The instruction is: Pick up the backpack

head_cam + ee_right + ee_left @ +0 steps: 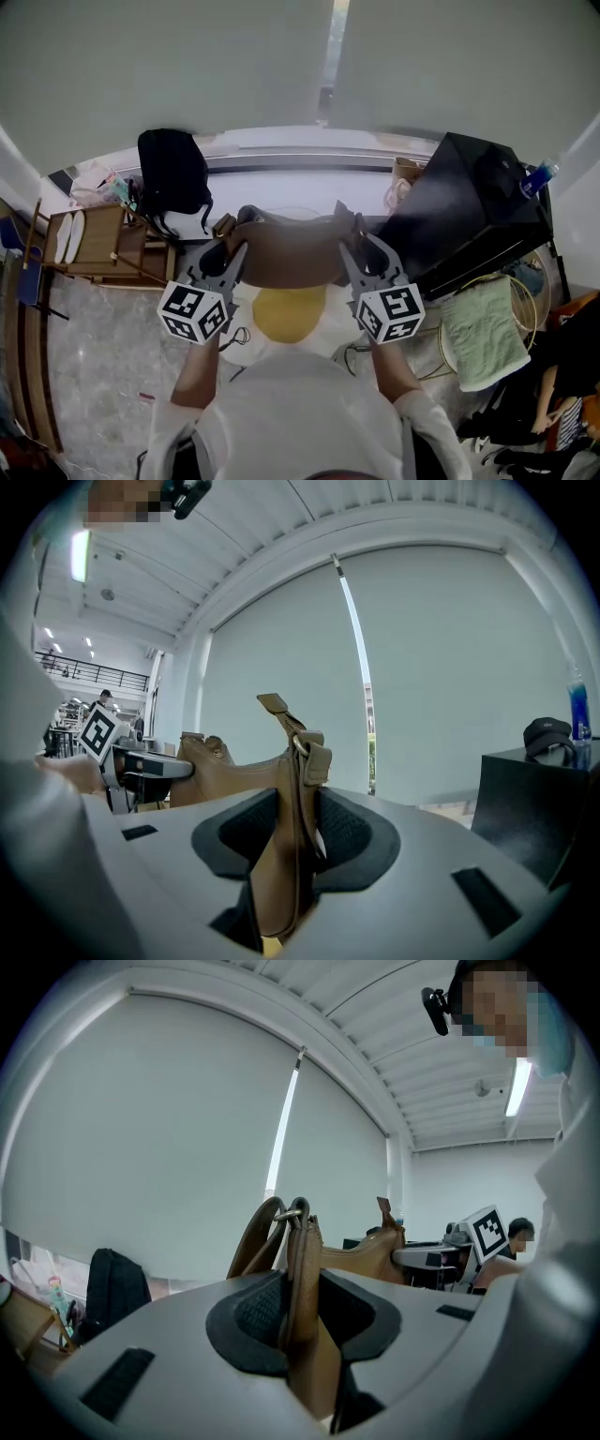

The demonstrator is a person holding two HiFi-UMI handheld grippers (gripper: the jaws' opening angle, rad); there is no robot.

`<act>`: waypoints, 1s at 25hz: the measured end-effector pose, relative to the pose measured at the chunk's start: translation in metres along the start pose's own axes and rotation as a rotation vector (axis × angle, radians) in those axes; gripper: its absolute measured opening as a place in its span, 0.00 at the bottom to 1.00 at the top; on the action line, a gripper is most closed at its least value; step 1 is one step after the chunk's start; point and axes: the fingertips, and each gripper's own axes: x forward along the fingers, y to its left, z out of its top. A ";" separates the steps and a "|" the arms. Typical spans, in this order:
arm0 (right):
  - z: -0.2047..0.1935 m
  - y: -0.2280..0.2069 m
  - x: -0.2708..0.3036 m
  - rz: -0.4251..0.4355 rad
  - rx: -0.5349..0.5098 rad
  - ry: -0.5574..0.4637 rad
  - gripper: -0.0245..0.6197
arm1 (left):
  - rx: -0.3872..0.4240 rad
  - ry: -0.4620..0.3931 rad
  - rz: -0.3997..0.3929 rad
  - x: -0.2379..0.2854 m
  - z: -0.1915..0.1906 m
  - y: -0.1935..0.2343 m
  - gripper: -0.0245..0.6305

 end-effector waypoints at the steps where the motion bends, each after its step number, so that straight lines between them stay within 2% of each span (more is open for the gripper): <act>1: 0.000 0.000 0.000 0.002 -0.001 0.001 0.28 | 0.002 0.000 0.003 0.000 0.000 0.000 0.20; 25: -0.006 0.005 0.016 0.022 -0.002 0.014 0.27 | -0.015 0.004 0.029 -0.002 -0.005 0.014 0.20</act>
